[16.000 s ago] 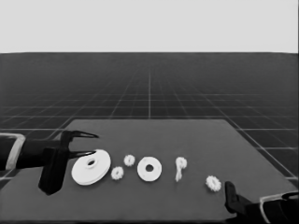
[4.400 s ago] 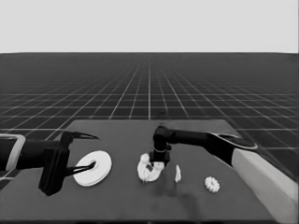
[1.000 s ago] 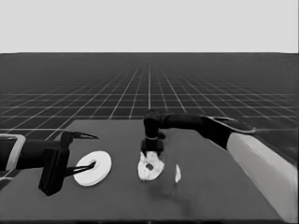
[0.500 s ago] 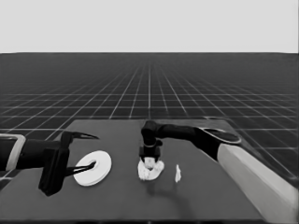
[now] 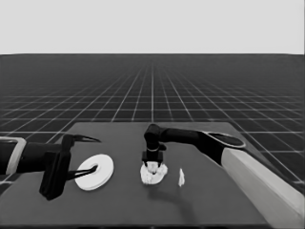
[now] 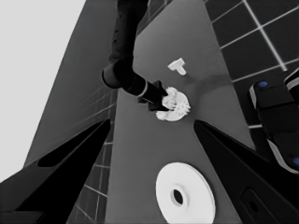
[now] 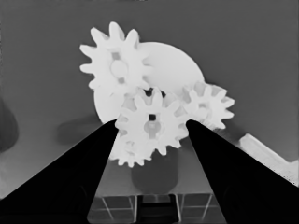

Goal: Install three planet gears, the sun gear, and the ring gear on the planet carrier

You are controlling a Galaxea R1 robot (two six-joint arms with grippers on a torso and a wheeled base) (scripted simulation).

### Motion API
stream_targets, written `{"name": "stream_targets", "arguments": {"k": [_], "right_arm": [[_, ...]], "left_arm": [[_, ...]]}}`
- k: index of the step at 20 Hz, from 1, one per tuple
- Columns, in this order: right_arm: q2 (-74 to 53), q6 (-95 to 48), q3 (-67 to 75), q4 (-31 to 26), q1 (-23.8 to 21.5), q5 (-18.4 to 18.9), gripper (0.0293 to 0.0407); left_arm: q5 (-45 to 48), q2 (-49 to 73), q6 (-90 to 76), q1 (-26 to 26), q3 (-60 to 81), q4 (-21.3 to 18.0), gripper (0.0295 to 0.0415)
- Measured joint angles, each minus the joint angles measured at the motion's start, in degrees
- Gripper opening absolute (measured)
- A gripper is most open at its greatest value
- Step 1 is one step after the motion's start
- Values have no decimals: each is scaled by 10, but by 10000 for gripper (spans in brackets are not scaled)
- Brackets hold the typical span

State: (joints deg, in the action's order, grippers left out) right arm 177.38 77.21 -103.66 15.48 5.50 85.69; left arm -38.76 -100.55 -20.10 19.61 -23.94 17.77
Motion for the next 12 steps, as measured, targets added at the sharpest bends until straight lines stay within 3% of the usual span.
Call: {"name": "stream_targets", "arguments": {"k": [12], "right_arm": [[-1,72,-1,0,3,0,309]], "left_arm": [[0,0,0,0,0,0,385]]}}
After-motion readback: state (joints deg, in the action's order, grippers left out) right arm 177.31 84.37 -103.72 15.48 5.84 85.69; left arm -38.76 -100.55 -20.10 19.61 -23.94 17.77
